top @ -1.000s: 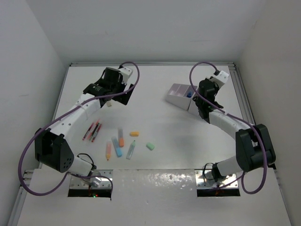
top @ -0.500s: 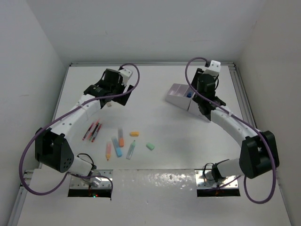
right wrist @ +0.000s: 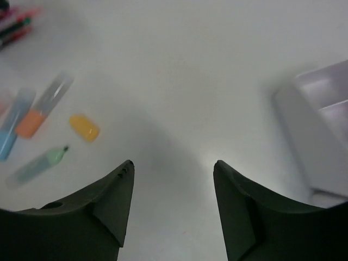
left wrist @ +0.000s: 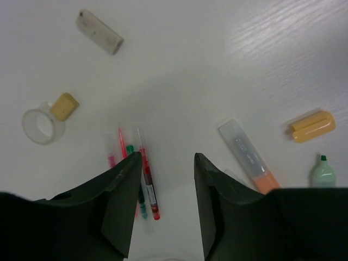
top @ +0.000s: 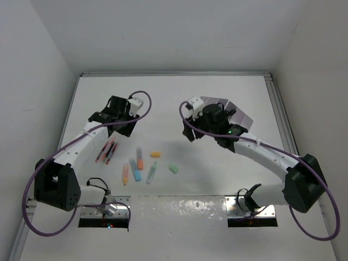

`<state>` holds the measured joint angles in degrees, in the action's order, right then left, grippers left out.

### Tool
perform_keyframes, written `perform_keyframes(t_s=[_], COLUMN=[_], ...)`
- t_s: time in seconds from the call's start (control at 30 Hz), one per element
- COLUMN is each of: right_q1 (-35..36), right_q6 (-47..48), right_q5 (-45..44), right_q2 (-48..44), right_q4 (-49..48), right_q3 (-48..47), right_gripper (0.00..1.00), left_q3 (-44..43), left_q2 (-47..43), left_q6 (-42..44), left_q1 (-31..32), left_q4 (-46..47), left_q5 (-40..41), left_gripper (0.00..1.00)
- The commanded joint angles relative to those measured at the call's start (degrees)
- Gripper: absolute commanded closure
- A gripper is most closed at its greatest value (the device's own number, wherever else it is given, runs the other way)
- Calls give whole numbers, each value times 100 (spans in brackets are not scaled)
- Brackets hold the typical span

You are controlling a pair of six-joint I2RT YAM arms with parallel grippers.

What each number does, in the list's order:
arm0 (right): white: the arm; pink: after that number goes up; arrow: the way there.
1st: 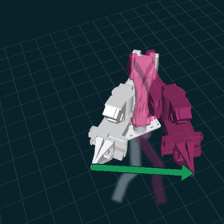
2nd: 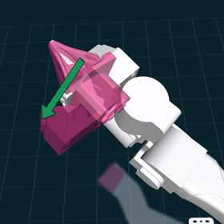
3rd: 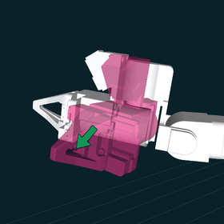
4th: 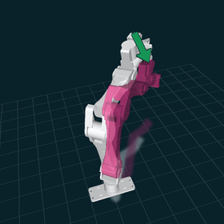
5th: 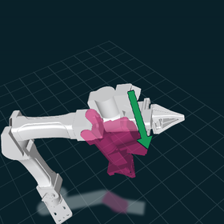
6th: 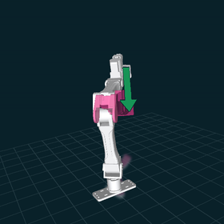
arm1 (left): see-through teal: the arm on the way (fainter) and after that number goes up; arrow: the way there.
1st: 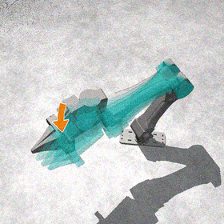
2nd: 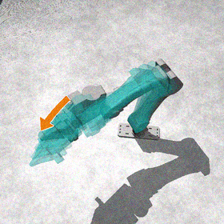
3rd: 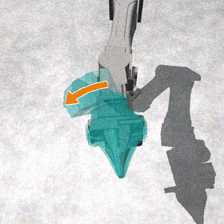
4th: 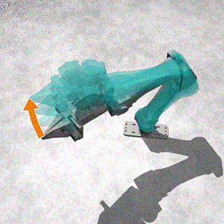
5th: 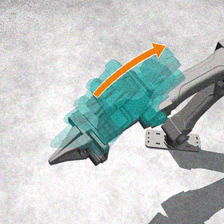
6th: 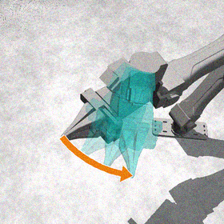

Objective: Sort the stationery into containers
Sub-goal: Pick up the pen from the center of the board.

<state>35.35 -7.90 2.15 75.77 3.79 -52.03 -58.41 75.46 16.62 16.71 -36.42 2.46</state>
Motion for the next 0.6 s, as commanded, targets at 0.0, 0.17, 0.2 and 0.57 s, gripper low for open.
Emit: perform_keyframes(t_s=[0.0,0.17,0.2,0.57], right_q1=[322,604,622,754], right_q6=[-325,-835,-888,-994], right_q5=[506,-144,-206,-31], right_q2=[61,140,140,-562], right_q4=[298,586,701,-51], right_q3=[499,686,668,2099], right_gripper=[40,40,39,36], left_q3=[233,164,181,761], left_q2=[-207,-286,-330,-823], left_q6=[454,-243,-395,-3304], left_q1=[-142,148,174,1720], left_q4=[92,197,284,22], left_q5=[-588,-518,-684,140], left_gripper=[58,55,55,55])
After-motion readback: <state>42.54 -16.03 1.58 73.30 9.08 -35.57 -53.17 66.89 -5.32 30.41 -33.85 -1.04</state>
